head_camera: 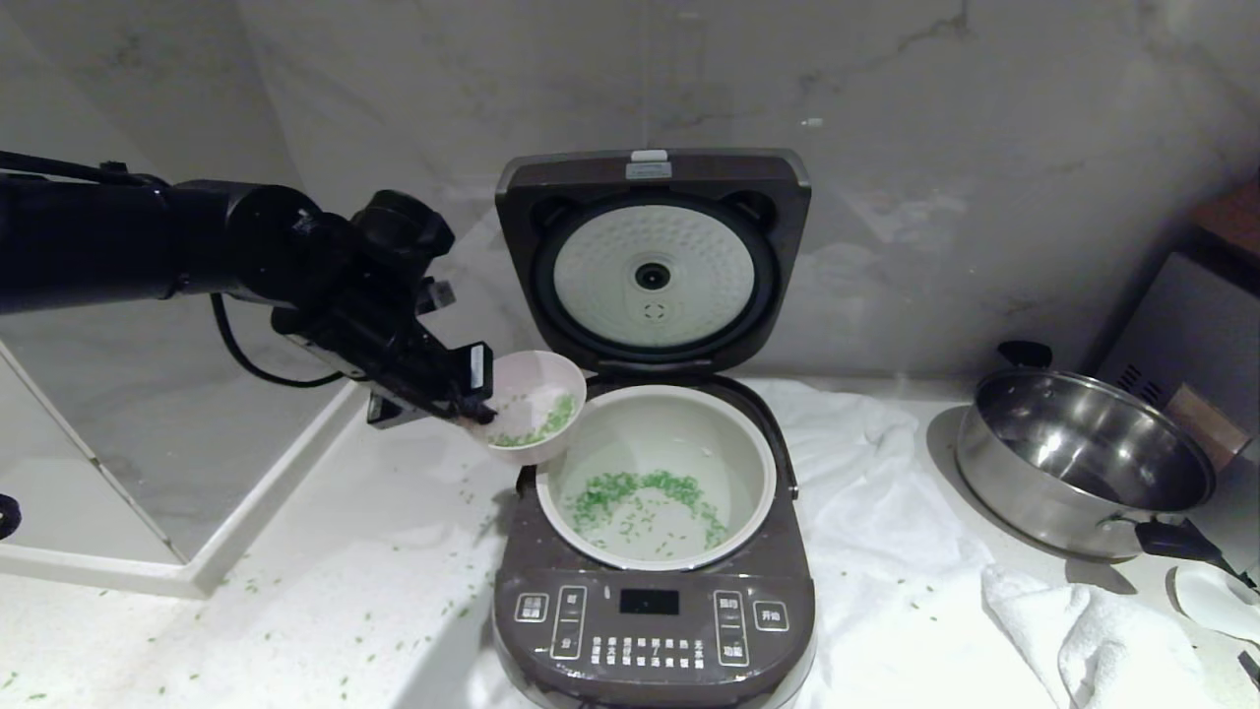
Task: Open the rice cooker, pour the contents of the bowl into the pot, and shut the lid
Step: Pour the water from the bowl into the rice cooker
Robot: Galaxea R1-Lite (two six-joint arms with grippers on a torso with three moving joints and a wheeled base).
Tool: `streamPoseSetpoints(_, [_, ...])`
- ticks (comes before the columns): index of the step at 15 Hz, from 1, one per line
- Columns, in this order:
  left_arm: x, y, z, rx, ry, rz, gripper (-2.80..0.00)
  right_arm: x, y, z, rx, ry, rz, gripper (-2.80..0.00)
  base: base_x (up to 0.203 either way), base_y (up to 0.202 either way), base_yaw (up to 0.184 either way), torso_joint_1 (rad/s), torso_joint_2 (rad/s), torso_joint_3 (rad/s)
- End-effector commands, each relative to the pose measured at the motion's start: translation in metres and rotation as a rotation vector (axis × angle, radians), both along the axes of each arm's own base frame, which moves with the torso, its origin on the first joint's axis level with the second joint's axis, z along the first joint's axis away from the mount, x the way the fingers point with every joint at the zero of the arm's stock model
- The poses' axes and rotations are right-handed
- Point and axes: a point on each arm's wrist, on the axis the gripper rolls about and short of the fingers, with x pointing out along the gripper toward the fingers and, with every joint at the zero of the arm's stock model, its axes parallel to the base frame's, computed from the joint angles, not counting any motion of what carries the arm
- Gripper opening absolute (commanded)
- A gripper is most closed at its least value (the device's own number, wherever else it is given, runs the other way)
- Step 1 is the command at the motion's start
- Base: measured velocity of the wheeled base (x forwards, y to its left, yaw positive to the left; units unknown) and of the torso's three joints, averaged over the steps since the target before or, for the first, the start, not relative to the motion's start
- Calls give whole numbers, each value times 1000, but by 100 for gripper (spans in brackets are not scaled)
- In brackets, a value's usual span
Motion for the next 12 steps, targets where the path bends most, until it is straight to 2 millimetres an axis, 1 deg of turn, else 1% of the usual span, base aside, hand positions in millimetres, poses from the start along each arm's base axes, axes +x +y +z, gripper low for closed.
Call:
streamPoseSetpoints(1, [0,-26,-2,-8,2,-52,-280,0,0,0,0,1,0,-280,0,0,0,0,0,0])
streamPoseSetpoints(4, [-1,-46,-9,-2,12,-97,-280,0,0,0,0,1,0,-280,0,0,0,0,0,0])
streamPoseSetpoints(6, [-1,-62,-22,37,27,-119,-280,0,0,0,0,1,0,-280,0,0,0,0,0,0])
streamPoseSetpoints(8, [2,-79,-40,125,28,-107,-280,0,0,0,0,1,0,-280,0,0,0,0,0,0])
streamPoseSetpoints(9, [3,-85,-44,137,26,-93,-280,0,0,0,0,1,0,-280,0,0,0,0,0,0])
streamPoseSetpoints(12, [5,-90,-36,54,-38,-35,-280,0,0,0,0,1,0,-280,0,0,0,0,0,0])
